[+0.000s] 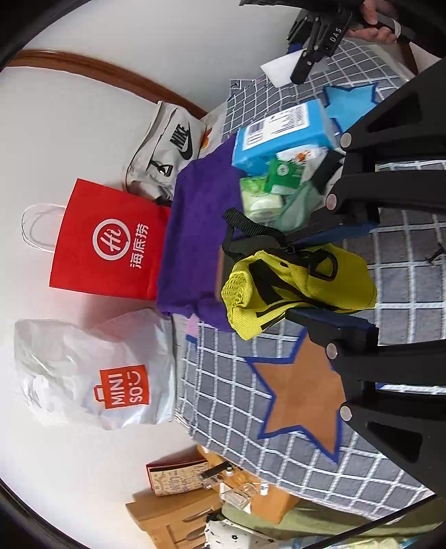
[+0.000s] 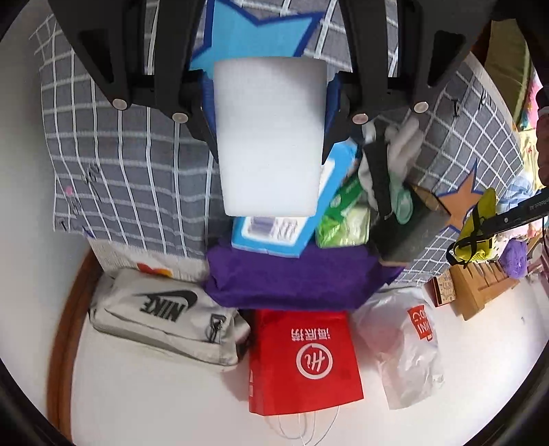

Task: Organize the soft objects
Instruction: 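Carry the pouch and sponge in both grippers over the purple towel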

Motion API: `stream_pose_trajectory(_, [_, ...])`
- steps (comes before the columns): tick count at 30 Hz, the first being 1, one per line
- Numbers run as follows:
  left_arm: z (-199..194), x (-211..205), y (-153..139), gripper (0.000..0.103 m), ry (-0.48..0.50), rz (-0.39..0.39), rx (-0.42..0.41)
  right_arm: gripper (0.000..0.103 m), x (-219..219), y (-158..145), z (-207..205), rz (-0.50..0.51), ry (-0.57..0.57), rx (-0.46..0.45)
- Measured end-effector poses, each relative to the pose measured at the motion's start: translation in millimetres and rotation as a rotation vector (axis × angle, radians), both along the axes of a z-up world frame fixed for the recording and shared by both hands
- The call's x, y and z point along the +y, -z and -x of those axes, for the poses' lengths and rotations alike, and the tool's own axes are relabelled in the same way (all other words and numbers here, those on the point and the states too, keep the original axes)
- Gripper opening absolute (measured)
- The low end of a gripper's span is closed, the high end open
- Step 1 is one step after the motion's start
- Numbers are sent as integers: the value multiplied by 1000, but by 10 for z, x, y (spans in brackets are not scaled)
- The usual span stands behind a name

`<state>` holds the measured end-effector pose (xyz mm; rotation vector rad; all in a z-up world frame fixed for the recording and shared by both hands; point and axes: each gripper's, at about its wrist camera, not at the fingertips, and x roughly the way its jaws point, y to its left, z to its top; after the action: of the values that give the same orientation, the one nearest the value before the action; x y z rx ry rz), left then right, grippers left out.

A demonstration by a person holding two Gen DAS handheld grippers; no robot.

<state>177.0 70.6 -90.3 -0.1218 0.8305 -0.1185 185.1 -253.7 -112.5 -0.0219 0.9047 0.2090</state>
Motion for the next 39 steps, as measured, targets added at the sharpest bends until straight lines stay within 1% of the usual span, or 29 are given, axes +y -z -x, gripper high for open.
stream_pose_trajectory(5, [-358,29,-2,34,-9,-15,14,49,-8,-39,-380,1,5,-4])
stream_pose_trajectory(10, [-746,25,8,34,1,-9,25,49,11,-45,-755,-9,7,1])
stream_pose_trajectory(14, [-1023,0,51,35,10,-5,33,49,72,-5,-1076,-1,4,3])
stream_pose_trajectory(18, [-1301,-21,128,35,23,9,74,49,116,67,-1377,2,-6,24])
stream_pose_trajectory(21, [-1509,-52,189,35,31,-1,93,49,135,129,-1595,7,-18,35])
stream_pose_trajectory(27, [-1956,-83,344,35,53,4,124,50,164,353,-2019,19,-49,91])
stream_pose_trajectory(29, [-2119,-88,402,35,61,16,141,50,182,448,-2142,26,-63,112])
stream_pose_trajectory(31, [-2270,-97,459,35,65,25,159,50,201,535,-2249,37,-72,130])
stream_pose_trajectory(34, [-2418,-106,459,35,87,46,155,50,217,657,-2399,48,-81,154])
stream_pose_trajectory(37, [-2622,-165,516,35,91,31,173,50,223,754,-2523,56,-87,180])
stream_pose_trajectory(39, [-2712,-201,570,35,99,37,188,50,226,809,-2584,63,-89,191])
